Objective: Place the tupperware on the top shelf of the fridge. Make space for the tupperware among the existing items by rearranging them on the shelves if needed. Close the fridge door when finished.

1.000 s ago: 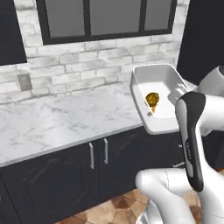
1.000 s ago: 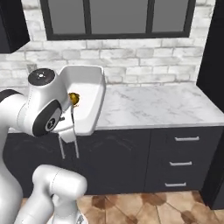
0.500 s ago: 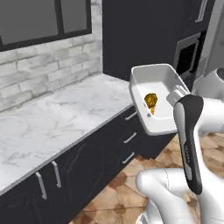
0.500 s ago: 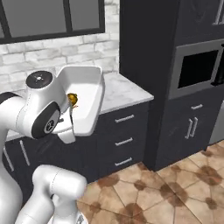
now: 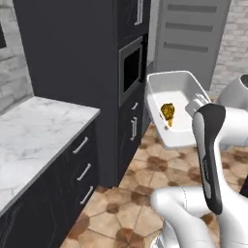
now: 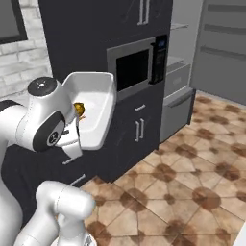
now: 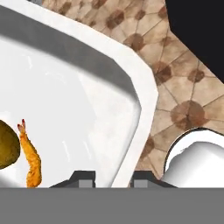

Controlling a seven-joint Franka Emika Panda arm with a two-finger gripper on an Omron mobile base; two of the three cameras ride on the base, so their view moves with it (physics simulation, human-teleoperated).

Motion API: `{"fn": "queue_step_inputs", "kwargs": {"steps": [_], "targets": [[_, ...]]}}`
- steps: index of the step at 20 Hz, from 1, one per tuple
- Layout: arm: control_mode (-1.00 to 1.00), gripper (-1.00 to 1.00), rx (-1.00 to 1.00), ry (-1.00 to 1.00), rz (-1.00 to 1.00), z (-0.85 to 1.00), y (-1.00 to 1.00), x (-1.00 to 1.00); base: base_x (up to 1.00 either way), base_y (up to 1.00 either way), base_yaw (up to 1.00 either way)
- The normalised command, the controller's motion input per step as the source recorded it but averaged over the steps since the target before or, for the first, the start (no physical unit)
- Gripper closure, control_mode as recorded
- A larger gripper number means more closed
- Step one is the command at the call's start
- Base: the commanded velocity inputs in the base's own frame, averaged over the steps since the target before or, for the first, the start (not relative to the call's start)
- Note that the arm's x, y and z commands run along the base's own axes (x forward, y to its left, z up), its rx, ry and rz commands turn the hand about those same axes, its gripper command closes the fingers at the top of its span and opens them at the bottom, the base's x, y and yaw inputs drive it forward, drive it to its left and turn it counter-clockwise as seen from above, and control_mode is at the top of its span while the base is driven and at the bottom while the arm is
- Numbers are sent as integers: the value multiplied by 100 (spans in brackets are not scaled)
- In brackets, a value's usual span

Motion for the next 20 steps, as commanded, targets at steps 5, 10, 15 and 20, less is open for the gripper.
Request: {"fn": "queue_step_inputs", "kwargs": {"steps": [5, 10, 15, 20], "targets": [[100, 100, 0, 0, 0, 0, 0, 0, 98, -100, -20], [100, 100, 0, 0, 0, 0, 0, 0, 100, -100, 4], [100, 100, 0, 0, 0, 0, 0, 0, 100, -96, 37], [100, 100, 0, 0, 0, 0, 0, 0, 100, -94, 34]]}}
